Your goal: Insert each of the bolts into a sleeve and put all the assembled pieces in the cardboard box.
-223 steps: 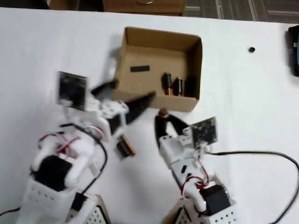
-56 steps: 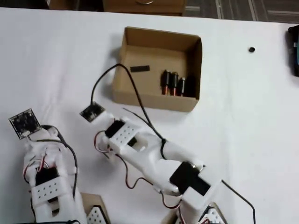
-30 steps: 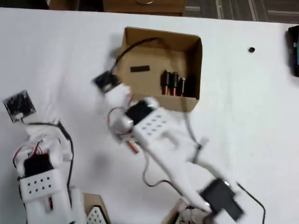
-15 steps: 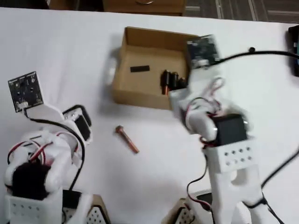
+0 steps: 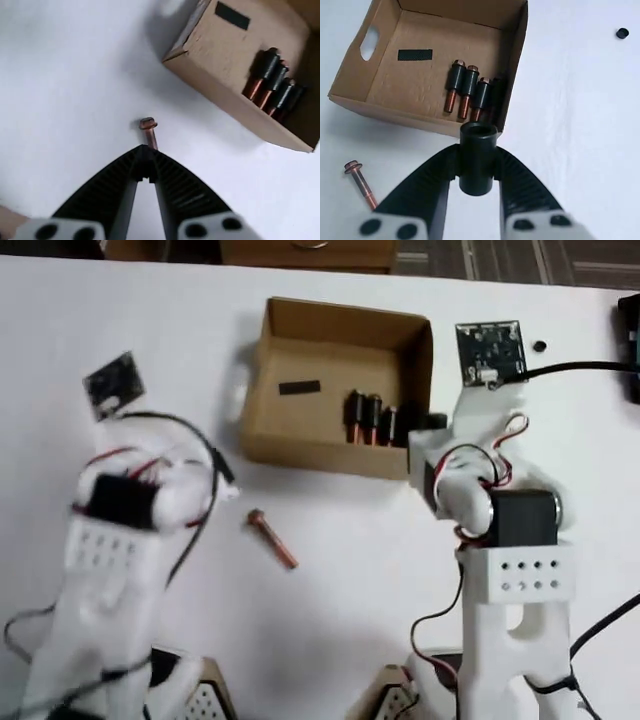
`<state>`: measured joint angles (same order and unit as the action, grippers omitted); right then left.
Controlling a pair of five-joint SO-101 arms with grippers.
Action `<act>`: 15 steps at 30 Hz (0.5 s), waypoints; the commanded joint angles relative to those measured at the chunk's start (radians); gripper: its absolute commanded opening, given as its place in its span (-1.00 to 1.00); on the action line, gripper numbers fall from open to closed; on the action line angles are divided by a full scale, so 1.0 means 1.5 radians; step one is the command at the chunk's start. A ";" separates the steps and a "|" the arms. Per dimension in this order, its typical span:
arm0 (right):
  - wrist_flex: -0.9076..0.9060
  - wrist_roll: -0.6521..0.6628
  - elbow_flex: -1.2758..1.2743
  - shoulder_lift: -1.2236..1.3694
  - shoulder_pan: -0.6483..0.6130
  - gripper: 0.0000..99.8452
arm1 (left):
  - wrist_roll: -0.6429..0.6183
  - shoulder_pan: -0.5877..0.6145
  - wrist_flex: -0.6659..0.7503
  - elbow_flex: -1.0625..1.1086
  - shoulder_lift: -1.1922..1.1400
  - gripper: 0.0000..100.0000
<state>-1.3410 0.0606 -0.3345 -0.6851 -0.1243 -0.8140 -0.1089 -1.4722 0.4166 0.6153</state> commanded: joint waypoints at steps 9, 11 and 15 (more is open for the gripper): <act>0.078 0.004 -0.024 -0.018 0.006 -0.96 | -0.076 -0.074 0.040 -0.024 -0.219 -0.60; 0.086 0.004 -0.024 -0.018 0.005 -0.96 | -0.078 -0.085 0.060 -0.024 -0.247 -0.63; 0.086 0.006 -0.024 -0.018 0.007 -0.96 | -0.079 -0.090 0.090 -0.021 -0.298 -0.64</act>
<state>-1.2290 0.0606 -0.3744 -0.6851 -0.1243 -0.9260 -0.2363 -1.3755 0.4166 0.2041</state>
